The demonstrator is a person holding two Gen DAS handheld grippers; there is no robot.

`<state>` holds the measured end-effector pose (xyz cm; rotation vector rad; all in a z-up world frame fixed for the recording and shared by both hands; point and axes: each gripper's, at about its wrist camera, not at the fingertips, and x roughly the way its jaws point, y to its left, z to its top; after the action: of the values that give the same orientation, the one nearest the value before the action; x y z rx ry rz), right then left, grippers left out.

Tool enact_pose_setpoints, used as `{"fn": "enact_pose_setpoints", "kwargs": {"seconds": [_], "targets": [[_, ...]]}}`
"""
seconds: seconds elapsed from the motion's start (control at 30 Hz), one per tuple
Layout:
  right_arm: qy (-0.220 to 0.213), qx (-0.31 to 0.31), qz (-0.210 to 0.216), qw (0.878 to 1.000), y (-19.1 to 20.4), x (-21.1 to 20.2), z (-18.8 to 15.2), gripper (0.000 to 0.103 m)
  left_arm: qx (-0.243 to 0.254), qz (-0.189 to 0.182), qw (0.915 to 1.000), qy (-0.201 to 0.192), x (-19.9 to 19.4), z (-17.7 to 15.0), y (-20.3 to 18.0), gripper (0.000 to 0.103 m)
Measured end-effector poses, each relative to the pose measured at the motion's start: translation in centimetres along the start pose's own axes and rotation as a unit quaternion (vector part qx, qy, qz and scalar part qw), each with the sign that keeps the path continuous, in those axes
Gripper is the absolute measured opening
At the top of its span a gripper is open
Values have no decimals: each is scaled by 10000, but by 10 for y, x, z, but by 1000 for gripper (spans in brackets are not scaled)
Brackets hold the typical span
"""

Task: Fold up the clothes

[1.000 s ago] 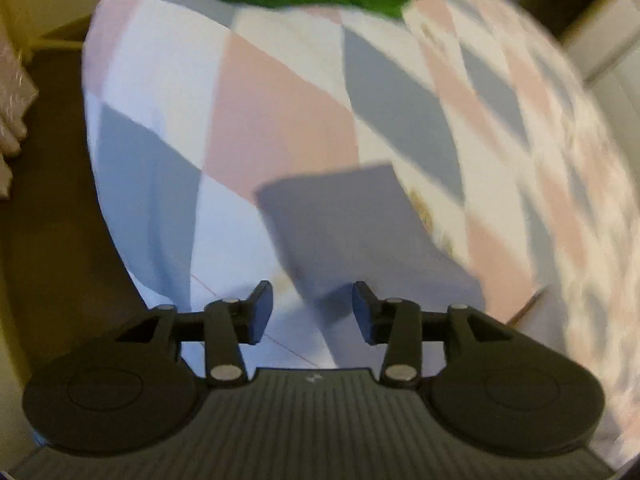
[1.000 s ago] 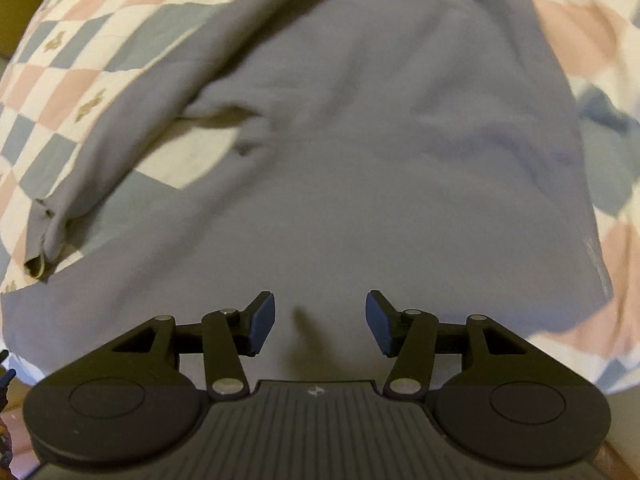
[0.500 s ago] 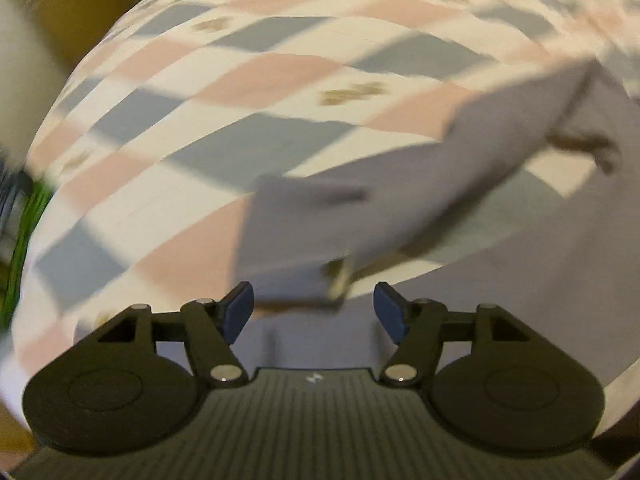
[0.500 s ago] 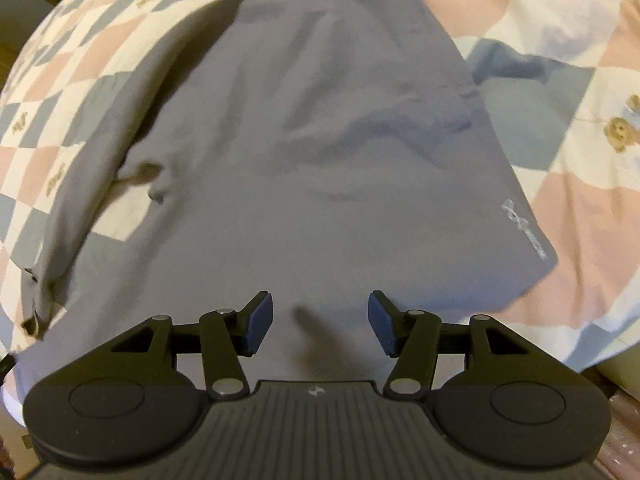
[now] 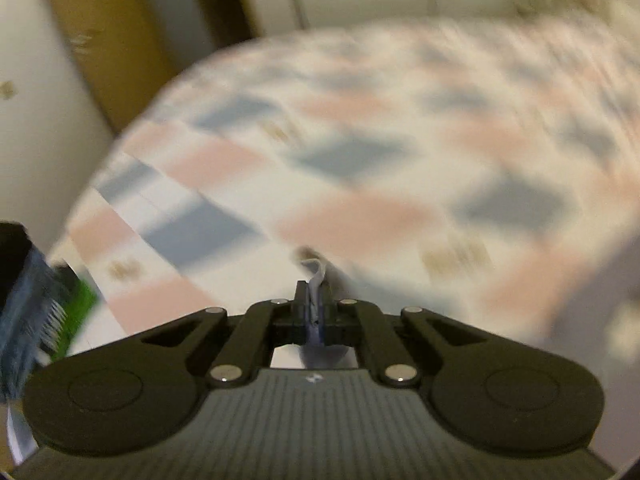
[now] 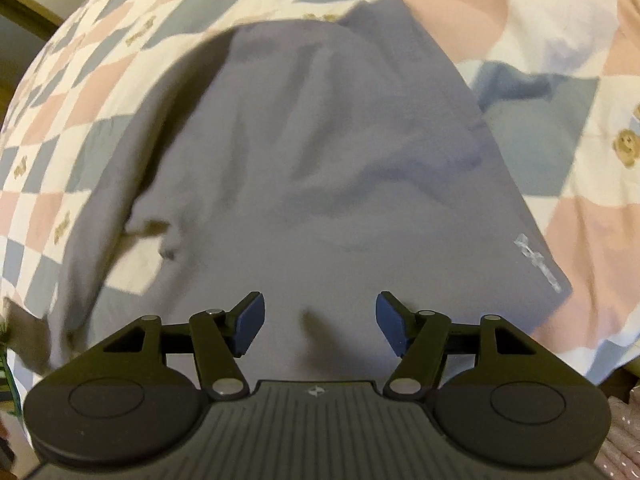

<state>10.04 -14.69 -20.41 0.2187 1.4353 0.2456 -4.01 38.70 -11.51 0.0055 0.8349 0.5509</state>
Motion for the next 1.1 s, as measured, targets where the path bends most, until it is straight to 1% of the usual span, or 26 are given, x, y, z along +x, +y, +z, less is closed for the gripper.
{"fn": "enact_pose_setpoints", "kwargs": {"seconds": [0.03, 0.07, 0.17, 0.27, 0.3, 0.37, 0.4, 0.43, 0.47, 0.57, 0.6, 0.67, 0.73, 0.77, 0.83, 0.93, 0.97, 1.0, 1.03, 1.07, 1.1], "targets": [[-42, 2, 29, 10000, 7, 1, 4, 64, -193, 80, 9995, -225, 2, 16, 15, 2], [-81, -6, 60, 9999, 15, 3, 8, 64, -270, 119, 9989, -366, 7, 28, 27, 2], [-183, -41, 147, 9997, 39, 7, 19, 64, -356, 267, 9967, -685, 24, 58, 55, 2], [-263, -87, 215, 9994, 64, 10, 28, 64, -511, 357, 9936, -939, 41, 65, 79, 3], [-279, -100, 228, 9993, 72, 12, 30, 64, -547, 367, 9937, -910, 51, 64, 86, 3], [-281, -104, 223, 9993, 85, 16, 32, 64, -491, 668, 9953, -499, 86, 54, 91, 4], [-270, -99, 212, 9994, 91, 19, 33, 64, -476, 806, 9952, -291, 104, 49, 93, 8], [-251, -90, 199, 9994, 96, 23, 33, 64, -613, 797, 9949, -67, 115, 42, 97, 25], [-220, -85, 184, 9996, 102, 27, 33, 64, -749, 788, 9939, 157, 126, 35, 101, 33], [-95, -136, 140, 9998, 115, 37, 30, 64, -1160, 741, 9872, 812, 159, 13, 112, 31], [-59, -138, 127, 9998, 118, 40, 29, 64, -1345, 538, 9858, 844, 158, 8, 114, 31], [5, -114, 107, 9999, 123, 43, 25, 64, -1543, 200, 9830, 976, 159, 0, 115, 33], [87, -58, 77, 9999, 126, 46, 21, 64, -1809, -148, 9770, 1115, 163, -8, 118, 43], [122, -30, 53, 9999, 126, 47, 20, 64, -1943, -233, 9740, 1143, 168, -9, 121, 46], [169, 17, 20, 9999, 126, 49, 16, 64, -2197, -398, 9673, 1204, 179, -11, 126, 60], [222, 78, -57, 9997, 129, 51, 11, 66, -2186, -454, 9637, 1464, 206, -9, 127, 67], [244, 97, -82, 9996, 130, 52, 9, 66, -2182, -472, 9623, 1550, 215, -8, 127, 67], [262, 106, -102, 9995, 132, 52, 6, 66, -2174, -501, 9608, 1644, 224, -8, 127, 53], [275, 110, -121, 9995, 134, 53, 4, 67, -2118, -653, 9581, 1817, 237, -8, 123, 10], [287, 114, -141, 9994, 136, 54, 2, 67, -2056, -798, 9553, 1969, 250, -8, 120, 1], [295, 117, -163, 9994, 139, 55, 0, 68, -1943, -861, 9586, 1893, 253, -3, 117, 1]]}}
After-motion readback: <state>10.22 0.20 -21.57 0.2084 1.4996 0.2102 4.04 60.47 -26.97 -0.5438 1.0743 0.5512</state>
